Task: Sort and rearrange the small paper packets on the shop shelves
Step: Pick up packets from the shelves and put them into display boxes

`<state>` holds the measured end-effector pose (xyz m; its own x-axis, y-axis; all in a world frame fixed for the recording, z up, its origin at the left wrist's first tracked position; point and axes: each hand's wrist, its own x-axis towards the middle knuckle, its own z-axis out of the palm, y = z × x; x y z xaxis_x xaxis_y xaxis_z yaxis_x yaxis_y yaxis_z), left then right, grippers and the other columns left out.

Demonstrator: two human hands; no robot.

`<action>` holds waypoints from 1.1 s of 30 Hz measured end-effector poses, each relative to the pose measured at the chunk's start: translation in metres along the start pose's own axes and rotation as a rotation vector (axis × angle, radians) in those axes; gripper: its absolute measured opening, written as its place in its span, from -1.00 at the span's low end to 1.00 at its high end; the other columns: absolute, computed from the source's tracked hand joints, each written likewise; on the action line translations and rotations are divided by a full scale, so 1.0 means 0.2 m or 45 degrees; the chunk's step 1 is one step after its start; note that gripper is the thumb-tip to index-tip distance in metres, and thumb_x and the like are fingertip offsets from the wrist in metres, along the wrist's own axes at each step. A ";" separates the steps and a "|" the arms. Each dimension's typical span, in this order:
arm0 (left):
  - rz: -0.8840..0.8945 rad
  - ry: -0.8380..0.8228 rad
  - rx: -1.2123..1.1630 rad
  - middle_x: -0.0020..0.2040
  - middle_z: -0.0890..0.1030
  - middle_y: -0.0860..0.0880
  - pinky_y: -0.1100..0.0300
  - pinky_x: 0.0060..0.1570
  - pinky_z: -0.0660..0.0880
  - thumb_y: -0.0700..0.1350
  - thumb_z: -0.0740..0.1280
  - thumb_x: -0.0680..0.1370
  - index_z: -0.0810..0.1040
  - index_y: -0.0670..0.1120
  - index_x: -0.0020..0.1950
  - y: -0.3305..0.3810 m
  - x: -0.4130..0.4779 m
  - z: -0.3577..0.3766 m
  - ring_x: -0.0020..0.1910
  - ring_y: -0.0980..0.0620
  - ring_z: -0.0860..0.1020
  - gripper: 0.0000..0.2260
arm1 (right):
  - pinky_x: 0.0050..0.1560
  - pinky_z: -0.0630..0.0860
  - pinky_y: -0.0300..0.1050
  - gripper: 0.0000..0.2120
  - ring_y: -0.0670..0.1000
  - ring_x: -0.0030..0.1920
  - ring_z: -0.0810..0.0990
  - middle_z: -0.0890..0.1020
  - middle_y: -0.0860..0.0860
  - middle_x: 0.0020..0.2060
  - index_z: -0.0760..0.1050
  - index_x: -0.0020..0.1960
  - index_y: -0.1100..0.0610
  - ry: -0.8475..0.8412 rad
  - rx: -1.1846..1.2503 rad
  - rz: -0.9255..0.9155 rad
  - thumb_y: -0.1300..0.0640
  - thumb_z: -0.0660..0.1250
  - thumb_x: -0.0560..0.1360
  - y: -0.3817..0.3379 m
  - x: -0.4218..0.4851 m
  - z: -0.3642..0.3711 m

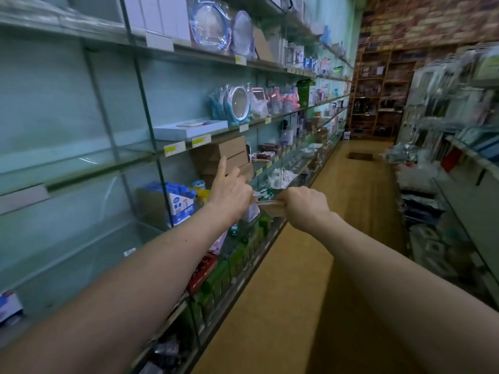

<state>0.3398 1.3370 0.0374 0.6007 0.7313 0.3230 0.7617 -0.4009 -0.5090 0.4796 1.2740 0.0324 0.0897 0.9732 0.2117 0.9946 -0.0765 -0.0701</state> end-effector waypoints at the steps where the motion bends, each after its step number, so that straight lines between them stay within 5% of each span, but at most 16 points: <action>1: 0.009 0.001 0.003 0.12 0.56 -0.04 -0.26 0.43 -0.13 -0.07 0.19 0.60 0.61 0.00 0.12 -0.01 0.05 0.02 0.26 -0.10 0.35 -0.78 | -0.14 0.44 -0.04 -0.70 0.11 -0.10 0.54 0.60 0.07 -0.05 0.55 0.17 0.04 0.000 0.002 0.009 0.22 0.16 0.53 0.02 0.05 0.00; 17: 0.022 0.006 -0.010 0.11 0.58 -0.04 -0.26 0.44 -0.13 -0.04 0.15 0.62 0.62 0.02 0.11 -0.05 0.68 0.23 0.28 -0.10 0.35 -0.75 | -0.12 0.45 -0.03 -0.69 0.09 -0.06 0.55 0.59 0.05 -0.02 0.53 0.19 0.04 0.069 -0.035 0.055 0.26 0.18 0.53 0.27 0.70 0.12; 27: -0.102 -0.075 0.027 0.12 0.57 -0.07 -0.25 0.43 -0.12 -0.07 0.16 0.60 0.59 -0.06 0.14 0.00 1.14 0.39 0.26 -0.11 0.36 -0.75 | -0.05 0.52 -0.03 -0.71 0.08 -0.04 0.57 0.58 0.06 -0.04 0.53 0.20 0.03 0.029 0.016 -0.095 0.24 0.21 0.54 0.52 1.24 0.22; 33: -0.234 -0.051 0.060 0.06 0.60 -0.03 -0.23 0.45 -0.11 0.00 0.17 0.61 0.63 -0.02 0.07 0.00 1.44 0.42 0.24 -0.07 0.38 -0.74 | -0.18 0.39 -0.07 -0.69 0.13 -0.03 0.58 0.60 0.07 -0.02 0.54 0.17 0.01 0.139 -0.006 -0.236 0.27 0.20 0.52 0.68 1.57 0.19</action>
<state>0.4916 1.5942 0.0639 0.4419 0.8116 0.3822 0.8449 -0.2333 -0.4814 0.6414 1.5772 0.0514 -0.0898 0.9416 0.3247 0.9948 0.1004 -0.0159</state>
